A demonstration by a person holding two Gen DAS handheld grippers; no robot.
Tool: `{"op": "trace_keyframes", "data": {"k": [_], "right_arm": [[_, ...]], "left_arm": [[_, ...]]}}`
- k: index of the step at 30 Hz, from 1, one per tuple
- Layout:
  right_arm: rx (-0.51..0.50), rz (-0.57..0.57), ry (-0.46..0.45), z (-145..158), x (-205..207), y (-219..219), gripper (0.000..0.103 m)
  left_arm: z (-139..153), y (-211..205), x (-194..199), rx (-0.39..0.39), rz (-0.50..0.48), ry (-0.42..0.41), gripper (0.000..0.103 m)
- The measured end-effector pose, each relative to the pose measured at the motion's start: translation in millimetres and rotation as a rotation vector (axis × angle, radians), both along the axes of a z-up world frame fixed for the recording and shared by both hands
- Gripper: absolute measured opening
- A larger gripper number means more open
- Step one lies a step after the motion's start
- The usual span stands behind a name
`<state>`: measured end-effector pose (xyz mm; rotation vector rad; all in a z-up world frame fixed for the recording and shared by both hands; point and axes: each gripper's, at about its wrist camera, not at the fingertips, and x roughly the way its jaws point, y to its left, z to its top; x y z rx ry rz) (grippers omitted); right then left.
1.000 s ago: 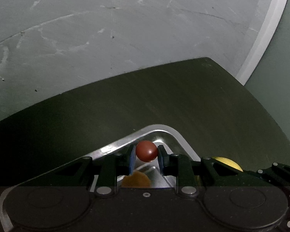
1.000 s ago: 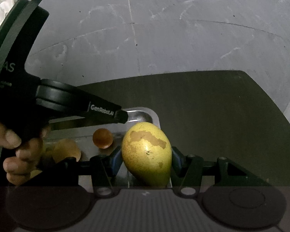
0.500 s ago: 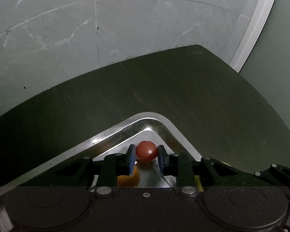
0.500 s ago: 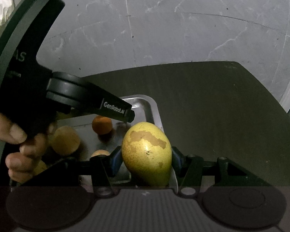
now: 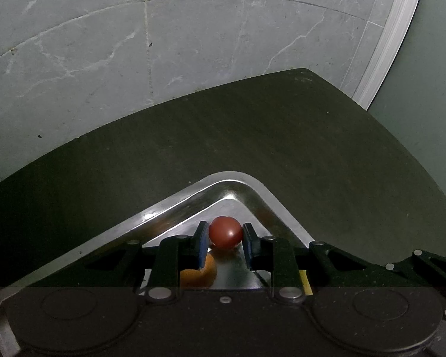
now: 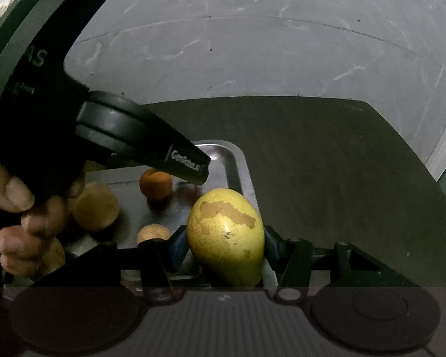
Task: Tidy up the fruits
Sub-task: 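Carry the mango with the right tool while the left tool carries the cherry tomato over the tray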
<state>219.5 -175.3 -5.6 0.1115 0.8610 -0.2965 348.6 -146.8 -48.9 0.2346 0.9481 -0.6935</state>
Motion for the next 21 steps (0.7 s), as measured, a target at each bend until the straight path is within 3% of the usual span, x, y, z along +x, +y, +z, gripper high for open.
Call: {"op": "trace_keyframes", "data": {"k": [21], "right_arm": [[0.027, 0.036, 0.017, -4, 7, 17, 0.058]], "left_arm": [[1, 23, 5, 0.007, 0.045, -0.019, 0.026]]}}
